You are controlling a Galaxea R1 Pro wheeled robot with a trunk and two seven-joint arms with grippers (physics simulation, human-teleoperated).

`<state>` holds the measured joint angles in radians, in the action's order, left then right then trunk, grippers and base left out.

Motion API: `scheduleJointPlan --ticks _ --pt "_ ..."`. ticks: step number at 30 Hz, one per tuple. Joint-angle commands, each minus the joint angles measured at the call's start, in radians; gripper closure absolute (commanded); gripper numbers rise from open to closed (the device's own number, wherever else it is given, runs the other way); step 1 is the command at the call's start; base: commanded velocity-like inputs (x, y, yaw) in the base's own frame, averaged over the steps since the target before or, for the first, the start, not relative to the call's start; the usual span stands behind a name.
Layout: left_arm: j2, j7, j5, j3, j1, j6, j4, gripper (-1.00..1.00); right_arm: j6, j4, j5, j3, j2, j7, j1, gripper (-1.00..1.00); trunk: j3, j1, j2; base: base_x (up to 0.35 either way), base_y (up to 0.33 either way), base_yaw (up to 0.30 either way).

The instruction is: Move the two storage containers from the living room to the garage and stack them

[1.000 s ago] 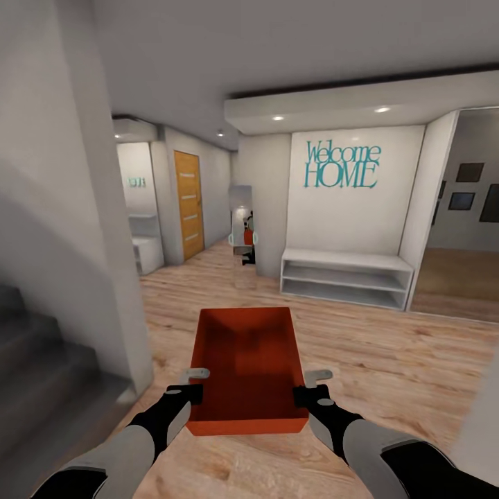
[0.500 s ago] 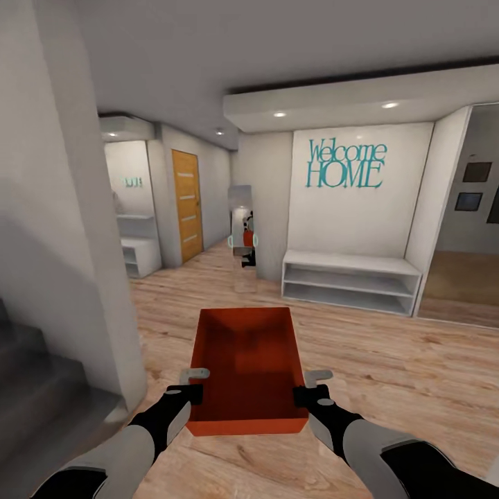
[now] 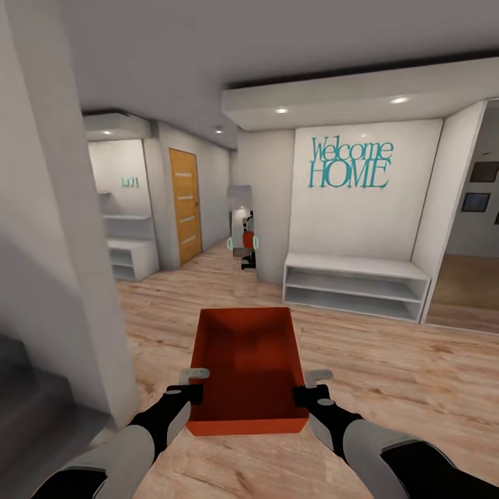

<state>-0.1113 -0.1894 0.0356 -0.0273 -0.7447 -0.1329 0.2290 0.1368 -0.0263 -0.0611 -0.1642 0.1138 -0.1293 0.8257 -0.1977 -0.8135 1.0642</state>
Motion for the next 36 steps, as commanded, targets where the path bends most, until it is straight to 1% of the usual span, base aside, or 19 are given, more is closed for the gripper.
scheduleJointPlan --ticks 1,36 --pt "-0.001 -0.010 0.055 0.033 -0.001 -0.007 0.004 1.00 0.005 -0.001 0.003 0.028 0.004 -0.003 0.001 1.00 -0.001 -0.001 0.001 0.325 0.000 0.000" --pt "-0.001 -0.010 0.055 0.033 -0.001 -0.002 0.004 1.00 0.007 -0.001 0.003 0.028 0.004 -0.003 0.001 1.00 -0.001 -0.001 0.001 0.325 0.000 0.000"
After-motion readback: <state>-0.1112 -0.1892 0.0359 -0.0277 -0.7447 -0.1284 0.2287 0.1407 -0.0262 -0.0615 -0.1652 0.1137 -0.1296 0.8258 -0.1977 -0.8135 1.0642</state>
